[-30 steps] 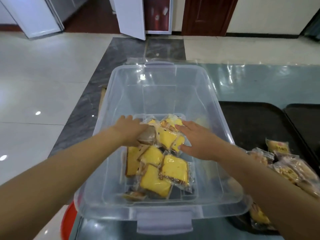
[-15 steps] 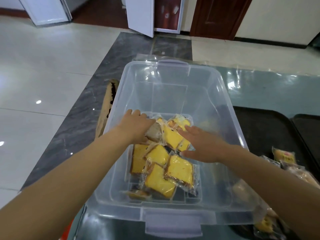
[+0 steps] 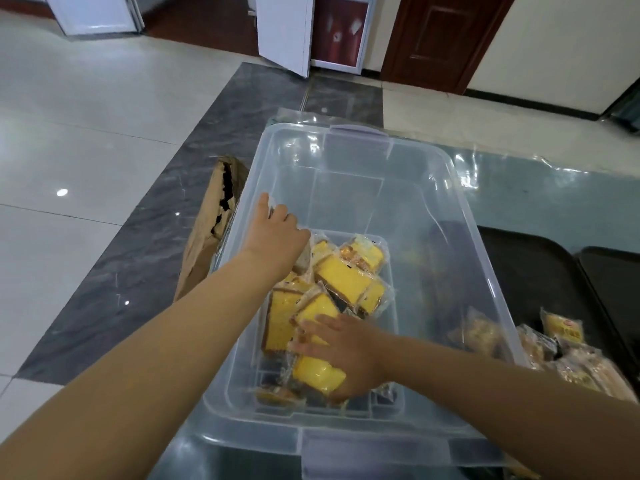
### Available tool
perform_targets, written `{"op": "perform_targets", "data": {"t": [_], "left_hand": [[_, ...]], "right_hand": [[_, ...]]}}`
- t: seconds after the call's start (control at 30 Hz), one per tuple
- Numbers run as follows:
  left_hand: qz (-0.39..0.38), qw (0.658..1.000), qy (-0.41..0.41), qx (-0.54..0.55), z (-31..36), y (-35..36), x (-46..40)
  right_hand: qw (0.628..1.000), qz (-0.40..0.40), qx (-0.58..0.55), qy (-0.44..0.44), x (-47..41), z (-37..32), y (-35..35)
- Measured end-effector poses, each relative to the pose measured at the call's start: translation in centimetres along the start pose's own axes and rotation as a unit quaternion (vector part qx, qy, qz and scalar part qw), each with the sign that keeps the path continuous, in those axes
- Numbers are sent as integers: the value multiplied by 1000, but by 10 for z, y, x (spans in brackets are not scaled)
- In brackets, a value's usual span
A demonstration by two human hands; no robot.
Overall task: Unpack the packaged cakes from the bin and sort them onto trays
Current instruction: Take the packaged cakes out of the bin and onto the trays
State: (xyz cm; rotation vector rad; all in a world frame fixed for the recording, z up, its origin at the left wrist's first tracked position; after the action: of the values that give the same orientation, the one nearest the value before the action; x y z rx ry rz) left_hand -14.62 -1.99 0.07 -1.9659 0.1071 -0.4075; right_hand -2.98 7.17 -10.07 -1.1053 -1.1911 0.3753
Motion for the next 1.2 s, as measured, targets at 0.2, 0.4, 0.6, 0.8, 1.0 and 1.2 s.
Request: {"op": "perform_targets", "data": {"t": [0.2,0.4,0.6,0.8,1.0,1.2], "left_hand": [[-41,998,-3,-49,1,7,3],[-58,995,-9,-79,0,12,3],[-63,993,-11,-95,0,12,3],[-42,996,-11,-72,0,11,1],[-46,996,-7,-76,2,15,0],[-55,996,-5,-73,4,18,-1]], "right_hand": [[998,19,50,-24,-11,-5,13],[998,-5,65,19,-12,22,30],[987,-1,0,161,-16,78,39],[968,44,-76,236,-15,95,29],[973,-3,-113,199,-28,87,49],[964,33,-145,219,-33,83,51]]}}
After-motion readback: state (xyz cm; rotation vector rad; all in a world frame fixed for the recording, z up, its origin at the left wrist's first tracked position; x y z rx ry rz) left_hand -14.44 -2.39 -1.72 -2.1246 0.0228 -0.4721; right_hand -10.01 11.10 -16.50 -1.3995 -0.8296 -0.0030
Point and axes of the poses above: each hand's wrist, its own x-axis away from the middle knuckle, its own y-axis out of the palm, z = x × y, the point moved 10 cm from there along -x, towards the middle knuckle, and after that the axes turned 8 degrees about y, right-handed, at the moved point
